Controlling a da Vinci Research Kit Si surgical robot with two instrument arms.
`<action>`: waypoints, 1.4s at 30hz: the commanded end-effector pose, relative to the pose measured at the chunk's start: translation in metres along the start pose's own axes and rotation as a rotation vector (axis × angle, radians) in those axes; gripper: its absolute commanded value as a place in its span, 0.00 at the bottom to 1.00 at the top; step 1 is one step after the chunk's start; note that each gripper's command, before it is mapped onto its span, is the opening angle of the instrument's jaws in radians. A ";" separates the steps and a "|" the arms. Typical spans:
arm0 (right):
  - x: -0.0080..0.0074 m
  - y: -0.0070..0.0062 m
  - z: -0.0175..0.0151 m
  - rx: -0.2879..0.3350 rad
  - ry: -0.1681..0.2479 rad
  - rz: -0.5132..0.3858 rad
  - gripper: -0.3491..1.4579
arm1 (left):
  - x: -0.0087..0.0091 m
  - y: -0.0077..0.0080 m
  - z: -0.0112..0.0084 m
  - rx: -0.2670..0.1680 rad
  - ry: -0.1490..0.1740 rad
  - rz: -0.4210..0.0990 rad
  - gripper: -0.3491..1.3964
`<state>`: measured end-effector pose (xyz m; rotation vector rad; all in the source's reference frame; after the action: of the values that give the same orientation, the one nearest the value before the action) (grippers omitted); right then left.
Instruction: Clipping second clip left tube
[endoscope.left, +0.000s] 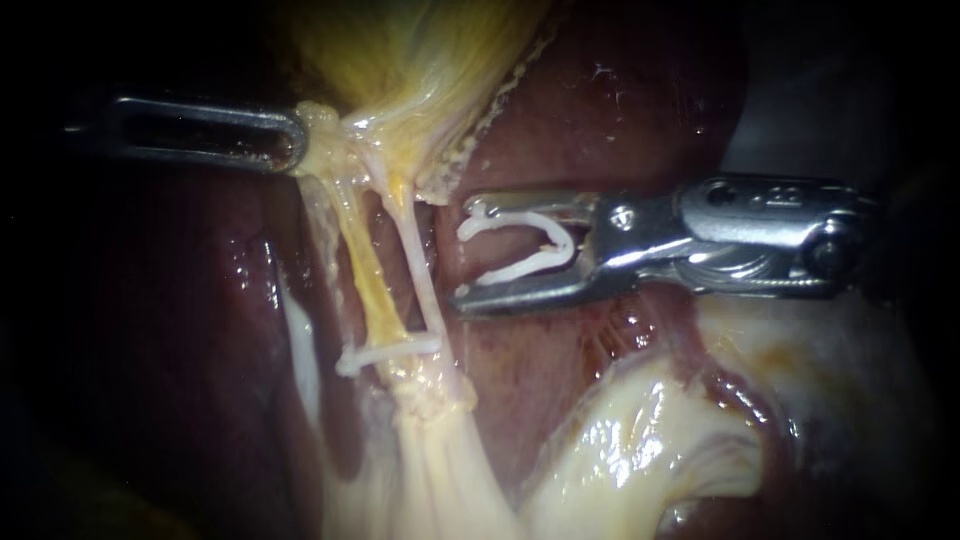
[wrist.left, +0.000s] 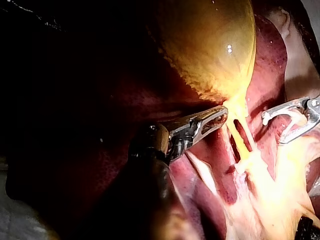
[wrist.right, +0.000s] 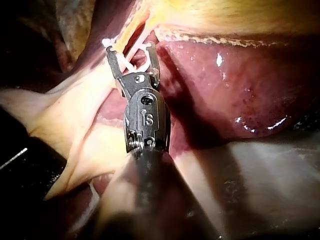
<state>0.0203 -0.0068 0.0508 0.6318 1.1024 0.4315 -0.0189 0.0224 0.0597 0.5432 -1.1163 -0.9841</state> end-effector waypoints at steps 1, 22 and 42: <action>-0.0001 -0.0001 0.0003 0.006 -0.002 0.002 0.47 | 0.0000 0.0000 0.0000 0.000 0.000 0.000 0.00; -0.0036 -0.0009 0.0053 0.067 -0.023 0.043 0.47 | 0.0000 -0.0001 0.0000 0.000 0.000 0.000 0.00; -0.0064 0.0026 0.0072 0.062 -0.024 0.045 0.47 | 0.0002 -0.0002 0.0001 0.001 0.000 0.001 0.00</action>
<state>0.0243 -0.0106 0.0593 0.7154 1.0828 0.4293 -0.0191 0.0222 0.0596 0.5448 -1.1169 -0.9824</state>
